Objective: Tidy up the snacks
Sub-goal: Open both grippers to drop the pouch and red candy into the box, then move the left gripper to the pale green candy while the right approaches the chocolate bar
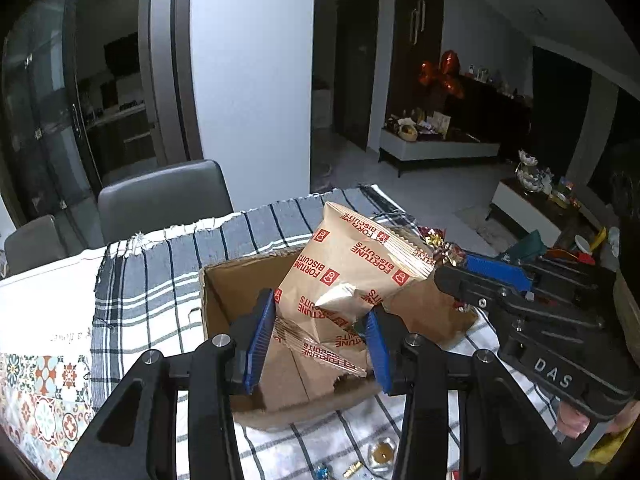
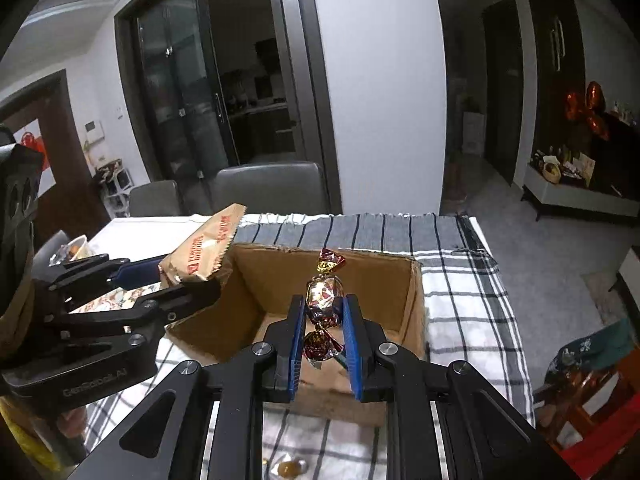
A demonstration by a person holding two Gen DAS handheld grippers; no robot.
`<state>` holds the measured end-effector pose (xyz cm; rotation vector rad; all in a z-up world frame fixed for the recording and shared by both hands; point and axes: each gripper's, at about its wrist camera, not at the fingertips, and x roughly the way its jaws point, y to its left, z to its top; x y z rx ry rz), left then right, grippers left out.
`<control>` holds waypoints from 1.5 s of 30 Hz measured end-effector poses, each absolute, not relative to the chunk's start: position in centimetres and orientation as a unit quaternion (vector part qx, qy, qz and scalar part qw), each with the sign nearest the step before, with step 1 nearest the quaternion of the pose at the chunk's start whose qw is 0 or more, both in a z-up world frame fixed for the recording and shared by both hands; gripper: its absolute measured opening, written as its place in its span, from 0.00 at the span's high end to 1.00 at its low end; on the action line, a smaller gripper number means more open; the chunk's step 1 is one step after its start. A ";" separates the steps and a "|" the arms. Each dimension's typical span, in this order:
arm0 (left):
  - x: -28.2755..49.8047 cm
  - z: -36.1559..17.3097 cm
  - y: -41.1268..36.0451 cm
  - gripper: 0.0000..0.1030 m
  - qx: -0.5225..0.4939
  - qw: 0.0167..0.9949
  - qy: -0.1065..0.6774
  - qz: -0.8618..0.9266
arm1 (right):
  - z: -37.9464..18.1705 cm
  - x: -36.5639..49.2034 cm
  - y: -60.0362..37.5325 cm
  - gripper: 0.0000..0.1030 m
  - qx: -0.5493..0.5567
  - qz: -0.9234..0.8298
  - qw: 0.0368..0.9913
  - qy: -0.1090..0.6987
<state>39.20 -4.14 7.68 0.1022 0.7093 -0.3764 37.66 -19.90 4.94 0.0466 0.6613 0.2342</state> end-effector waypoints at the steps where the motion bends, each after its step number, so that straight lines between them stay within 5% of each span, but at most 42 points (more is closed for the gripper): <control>1: 39.6 7.4 -4.2 0.57 0.052 0.920 0.346 -0.180 | 4.8 38.1 -19.8 0.81 0.025 0.115 0.938 0.327; 4: 40.8 6.9 -4.5 0.43 0.066 0.919 0.350 -0.168 | 4.1 39.2 -20.0 0.78 0.026 0.106 0.936 0.333; 6: 40.7 6.7 -4.2 0.31 0.074 0.924 0.345 -0.143 | 3.7 39.4 -20.3 0.53 0.017 0.085 0.939 0.333; 7: 40.5 6.7 -3.9 0.28 0.073 0.926 0.345 -0.139 | 3.5 39.0 -20.3 0.52 0.017 0.081 0.941 0.328; 27: 28.2 9.0 -1.2 0.25 0.062 0.951 0.288 -0.093 | 4.5 28.5 -18.4 0.52 0.017 0.131 0.950 0.284; 45: 18.4 3.8 2.3 0.26 0.017 0.953 0.294 -0.075 | 0.1 21.6 -14.8 0.52 0.011 0.190 0.933 0.306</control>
